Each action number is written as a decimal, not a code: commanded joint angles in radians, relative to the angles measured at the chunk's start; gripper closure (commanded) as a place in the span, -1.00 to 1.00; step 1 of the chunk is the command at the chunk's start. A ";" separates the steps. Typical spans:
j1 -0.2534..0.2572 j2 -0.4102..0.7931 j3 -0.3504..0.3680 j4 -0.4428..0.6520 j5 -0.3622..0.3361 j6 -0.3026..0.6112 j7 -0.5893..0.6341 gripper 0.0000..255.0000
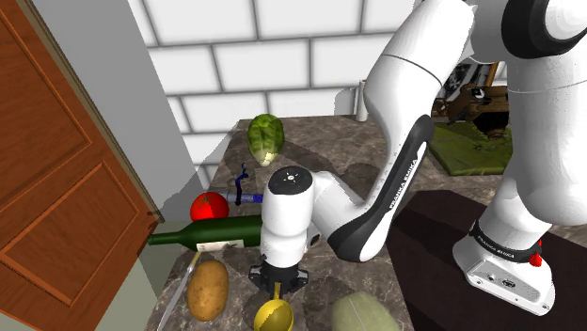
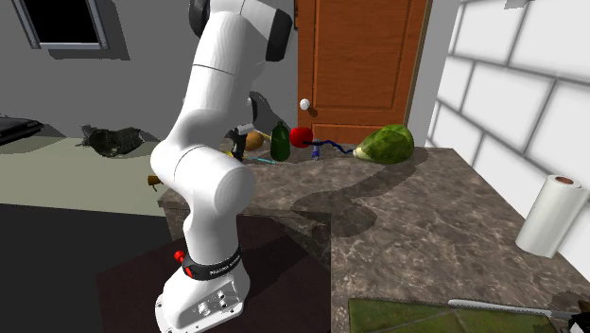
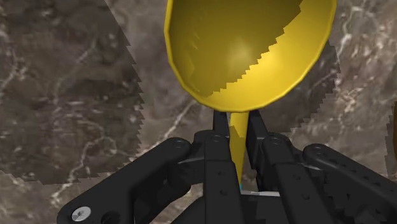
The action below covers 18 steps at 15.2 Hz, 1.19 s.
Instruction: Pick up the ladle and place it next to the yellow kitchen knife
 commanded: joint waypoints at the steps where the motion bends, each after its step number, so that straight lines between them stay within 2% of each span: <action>1: 0.001 0.001 0.000 0.000 0.000 0.000 0.000 1.00; 2: 0.001 0.001 0.000 0.000 -0.001 0.000 0.000 -1.00; 7: 0.001 0.001 0.000 0.000 0.000 0.000 0.000 -1.00; 11: -0.127 -0.126 0.143 -0.035 0.155 -0.073 -0.108 -1.00; 18: -0.126 -0.127 0.142 -0.035 0.155 -0.073 -0.108 -1.00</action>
